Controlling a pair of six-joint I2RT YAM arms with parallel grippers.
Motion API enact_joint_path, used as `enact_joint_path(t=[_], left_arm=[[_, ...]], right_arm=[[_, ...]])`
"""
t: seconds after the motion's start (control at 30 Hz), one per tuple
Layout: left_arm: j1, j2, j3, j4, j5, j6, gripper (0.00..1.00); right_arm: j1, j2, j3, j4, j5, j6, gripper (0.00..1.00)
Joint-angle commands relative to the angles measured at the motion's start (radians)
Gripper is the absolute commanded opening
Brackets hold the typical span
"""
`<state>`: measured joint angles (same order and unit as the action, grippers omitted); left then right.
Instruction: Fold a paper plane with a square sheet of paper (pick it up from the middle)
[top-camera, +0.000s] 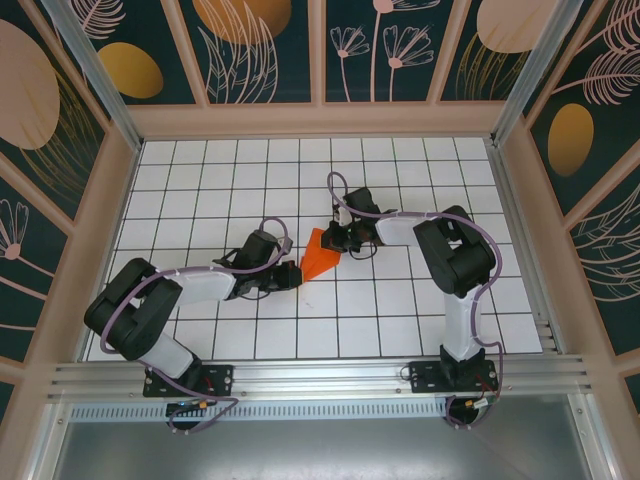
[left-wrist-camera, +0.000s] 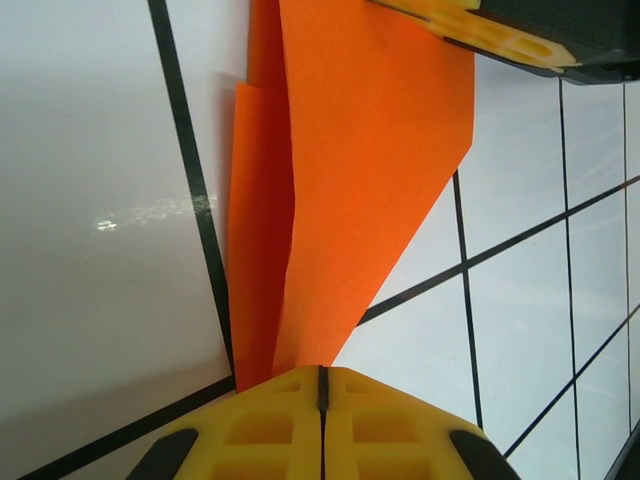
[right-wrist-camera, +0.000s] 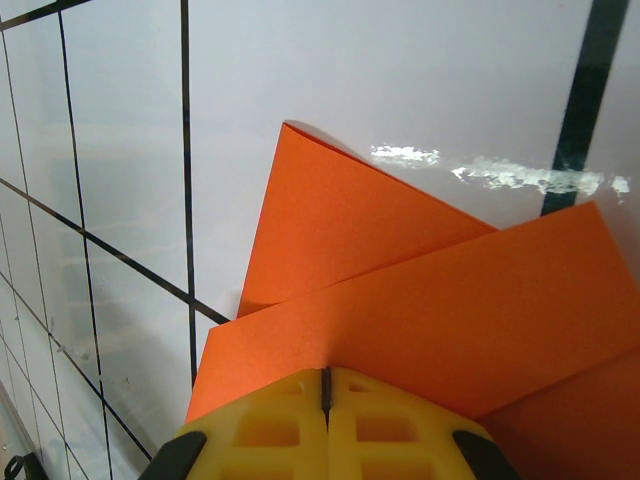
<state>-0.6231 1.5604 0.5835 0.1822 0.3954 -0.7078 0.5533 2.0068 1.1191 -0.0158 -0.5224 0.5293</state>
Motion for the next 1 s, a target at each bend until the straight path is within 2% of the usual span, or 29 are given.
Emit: enact_joint_path(t=[0.0, 0.2, 0.97], left_arm=[[-0.007, 0.030, 0.028, 0.001, 0.014, -0.004, 0.06], [-0.006, 0.041, 0.017, -0.065, -0.063, 0.008, 0.05], [-0.006, 0.011, -0.107, -0.090, -0.109, -0.053, 0.00]], right_arm=[[0.000, 0.109, -0.033, -0.113, 0.145, -0.026, 0.06], [-0.001, 0.110, -0.032, -0.115, 0.145, -0.027, 0.06], [-0.001, 0.116, -0.033, -0.119, 0.150, -0.028, 0.05]])
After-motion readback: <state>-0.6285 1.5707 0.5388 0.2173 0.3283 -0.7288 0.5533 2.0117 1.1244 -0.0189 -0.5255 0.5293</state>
